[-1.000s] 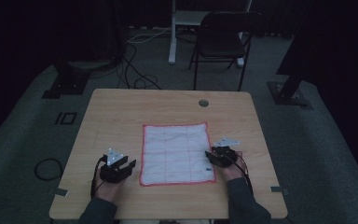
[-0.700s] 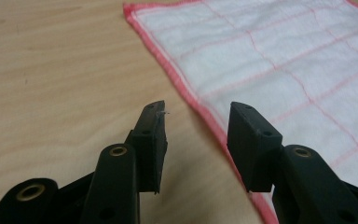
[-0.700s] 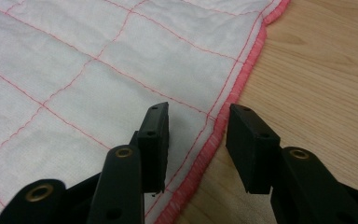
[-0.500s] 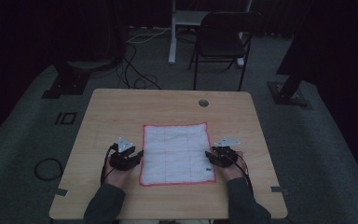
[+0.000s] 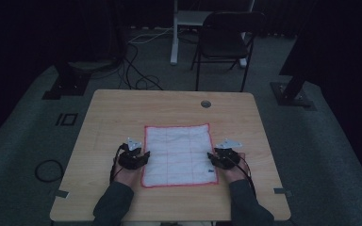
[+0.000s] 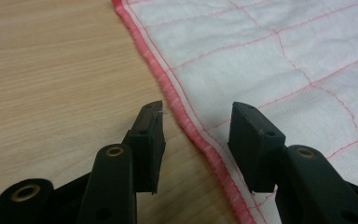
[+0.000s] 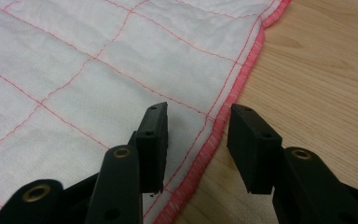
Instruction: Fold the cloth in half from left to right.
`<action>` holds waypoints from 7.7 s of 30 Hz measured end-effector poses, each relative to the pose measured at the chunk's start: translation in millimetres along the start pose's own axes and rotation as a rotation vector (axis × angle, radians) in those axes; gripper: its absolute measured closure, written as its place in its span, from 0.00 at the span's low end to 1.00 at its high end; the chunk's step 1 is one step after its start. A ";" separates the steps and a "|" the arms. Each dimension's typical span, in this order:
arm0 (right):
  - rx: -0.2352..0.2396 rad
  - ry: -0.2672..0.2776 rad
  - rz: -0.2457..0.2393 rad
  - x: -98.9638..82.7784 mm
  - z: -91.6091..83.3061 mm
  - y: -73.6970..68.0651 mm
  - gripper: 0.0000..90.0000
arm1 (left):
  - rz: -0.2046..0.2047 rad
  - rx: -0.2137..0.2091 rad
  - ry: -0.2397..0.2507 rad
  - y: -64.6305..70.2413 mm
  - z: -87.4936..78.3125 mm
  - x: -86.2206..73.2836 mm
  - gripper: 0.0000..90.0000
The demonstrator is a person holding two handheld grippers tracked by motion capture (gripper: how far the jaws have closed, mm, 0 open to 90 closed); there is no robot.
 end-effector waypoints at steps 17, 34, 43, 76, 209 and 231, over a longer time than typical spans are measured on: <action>-0.003 0.001 0.013 -0.4 -0.2 -0.4 0.65 | -0.003 0.018 -0.018 19.4 -2.3 -1.2 0.82; -0.003 0.036 0.048 -1.6 -9.1 6.1 0.64 | -0.089 0.039 -0.012 -17.2 -11.9 -6.5 0.95; 0.001 0.030 0.050 -2.6 -7.7 6.0 0.64 | -0.108 -0.029 0.034 -17.1 -17.3 0.5 0.95; 0.006 0.025 0.048 -4.4 -7.5 6.6 0.64 | 0.044 -0.307 0.117 77.8 -5.7 71.4 0.96; -0.012 0.013 -0.033 81.1 49.5 -6.1 0.98 | 0.090 -0.290 0.004 82.8 -2.0 -10.2 0.76; -0.077 0.007 0.064 57.1 38.9 17.1 0.79 | 0.075 -0.286 0.021 78.7 -3.5 -8.7 0.73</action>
Point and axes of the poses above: each handheld gripper's, and its own axes: z roughly forward along the jaws, x roughly out of its top, y roughly to its right, the point moved 2 cm from there along z, roughly forward along the jaws, and after that the axes turned 4 degrees about y, right-handed, at the moved point
